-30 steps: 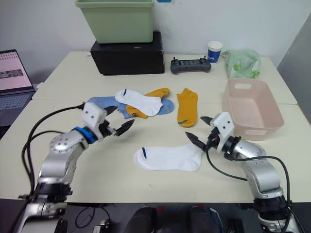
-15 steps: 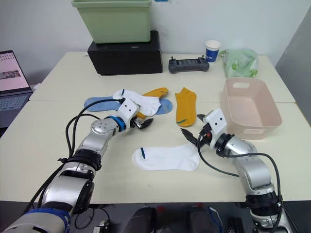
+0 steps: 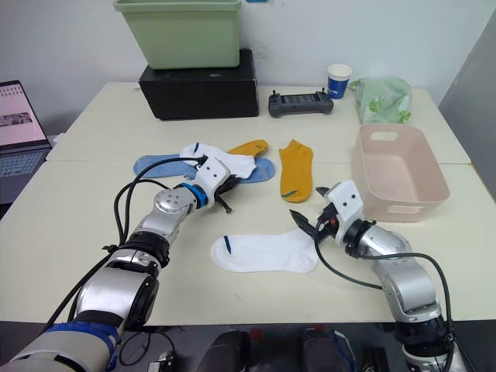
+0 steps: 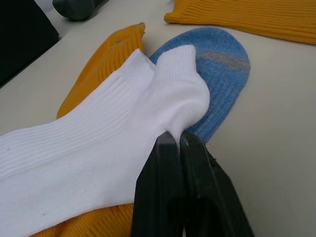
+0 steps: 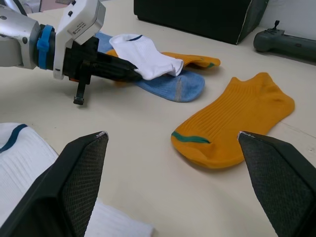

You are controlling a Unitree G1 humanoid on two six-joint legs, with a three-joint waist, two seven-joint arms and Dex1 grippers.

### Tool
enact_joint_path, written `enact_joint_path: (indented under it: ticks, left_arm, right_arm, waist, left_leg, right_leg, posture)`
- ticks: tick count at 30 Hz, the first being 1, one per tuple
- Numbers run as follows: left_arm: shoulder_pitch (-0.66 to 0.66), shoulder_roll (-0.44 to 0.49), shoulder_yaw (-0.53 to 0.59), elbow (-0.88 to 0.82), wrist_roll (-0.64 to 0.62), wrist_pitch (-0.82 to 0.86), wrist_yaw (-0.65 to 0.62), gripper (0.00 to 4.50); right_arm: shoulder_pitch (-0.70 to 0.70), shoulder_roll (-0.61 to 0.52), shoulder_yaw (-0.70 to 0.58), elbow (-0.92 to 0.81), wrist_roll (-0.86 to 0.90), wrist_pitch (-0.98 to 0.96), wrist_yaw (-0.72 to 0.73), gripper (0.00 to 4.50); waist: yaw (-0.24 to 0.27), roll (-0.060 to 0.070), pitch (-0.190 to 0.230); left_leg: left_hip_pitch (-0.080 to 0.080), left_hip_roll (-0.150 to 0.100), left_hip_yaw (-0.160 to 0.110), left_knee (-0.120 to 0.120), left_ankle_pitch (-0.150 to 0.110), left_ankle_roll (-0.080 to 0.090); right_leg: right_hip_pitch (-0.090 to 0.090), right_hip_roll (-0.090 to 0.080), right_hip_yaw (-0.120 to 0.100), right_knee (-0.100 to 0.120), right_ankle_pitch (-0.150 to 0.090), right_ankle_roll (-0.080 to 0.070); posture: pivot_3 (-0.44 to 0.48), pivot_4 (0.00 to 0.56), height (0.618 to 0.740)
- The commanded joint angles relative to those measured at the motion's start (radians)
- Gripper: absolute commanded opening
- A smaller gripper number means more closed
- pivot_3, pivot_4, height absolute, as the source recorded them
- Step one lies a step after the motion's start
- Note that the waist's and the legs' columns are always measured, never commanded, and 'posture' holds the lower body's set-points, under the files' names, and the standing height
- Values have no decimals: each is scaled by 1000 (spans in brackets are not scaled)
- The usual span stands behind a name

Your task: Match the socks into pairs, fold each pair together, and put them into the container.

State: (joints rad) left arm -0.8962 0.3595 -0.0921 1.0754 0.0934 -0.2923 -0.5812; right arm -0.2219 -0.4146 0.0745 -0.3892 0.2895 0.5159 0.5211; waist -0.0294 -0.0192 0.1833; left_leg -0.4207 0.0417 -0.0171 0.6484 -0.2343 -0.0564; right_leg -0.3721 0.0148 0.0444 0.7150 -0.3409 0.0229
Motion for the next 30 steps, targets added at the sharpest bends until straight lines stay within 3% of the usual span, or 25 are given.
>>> enact_joint_path:
  ticks: [1, 8, 12, 15, 19, 24, 28, 30]
  left_arm:
    - [-7, 19, 53, -41, -60, -19, -50, 37]
    - [46, 47, 105, -209, -153, -20, -178, 37]
    - [137, 73, 95, -448, -217, 89, -291, 37]
    - [253, 110, 46, -718, -268, 234, -400, 37]
    - [400, 117, -57, -1028, -296, 420, -442, 37]
    - [490, 69, -157, -1210, -323, 594, -422, 37]
    - [511, 76, -162, -1269, -361, 698, -423, 908]
    - [500, 85, -118, -1254, -387, 711, -417, 1559]
  right_arm:
    - [-5, 2, -3, -50, 7, -5, -1, 4500]
    - [-19, 4, 10, -22, 1, -15, 6, 4500]
    - [-28, 12, 1, -18, 8, -10, -1, 4500]
    - [-36, 6, -15, -4, 13, -12, 3, 4500]
    - [-46, -19, -36, 36, 3, -33, 16, 4500]
    - [-49, -43, -62, 51, 9, -42, 34, 4500]
    - [-35, -60, -72, 44, 20, -37, 52, 4500]
    - [-20, -71, -71, 36, 25, -29, 69, 4500]
  waist:
    - [0, 0, 0]
    - [-1, 0, 0]
    - [-2, 0, 0]
    - [-2, 0, 0]
    - [-1, 0, 0]
    - [1, 0, 0]
    - [-2, 0, 0]
    - [-3, 0, 0]
  left_leg:
    - [0, 0, 0, 0, 0, 0]
    - [0, 2, 0, 0, 1, -2]
    - [0, 4, 0, 0, 3, -5]
    - [0, 5, -1, 0, 3, -6]
    - [1, 5, -1, 0, 3, -6]
    - [1, 4, -3, 0, 2, -1]
    - [1, 4, -3, 0, 2, -1]
    - [2, 4, -4, 0, 2, -1]
  right_leg:
    - [0, 0, 0, 0, 0, 0]
    - [0, 0, 0, 0, 0, 0]
    - [0, 0, 0, 0, 0, 0]
    - [0, 0, 0, 0, 0, 0]
    - [1, -1, 1, 0, 0, 0]
    - [2, -1, 2, 0, 0, 0]
    - [2, 0, 2, 0, 0, 0]
    - [2, 1, 2, 0, 0, 0]
  posture:
    - [0, 150, 740]
    - [0, 150, 740]
    - [0, 150, 740]
    - [0, 150, 740]
    - [0, 150, 740]
    - [0, 150, 740]
    - [0, 150, 740]
    - [0, 150, 740]
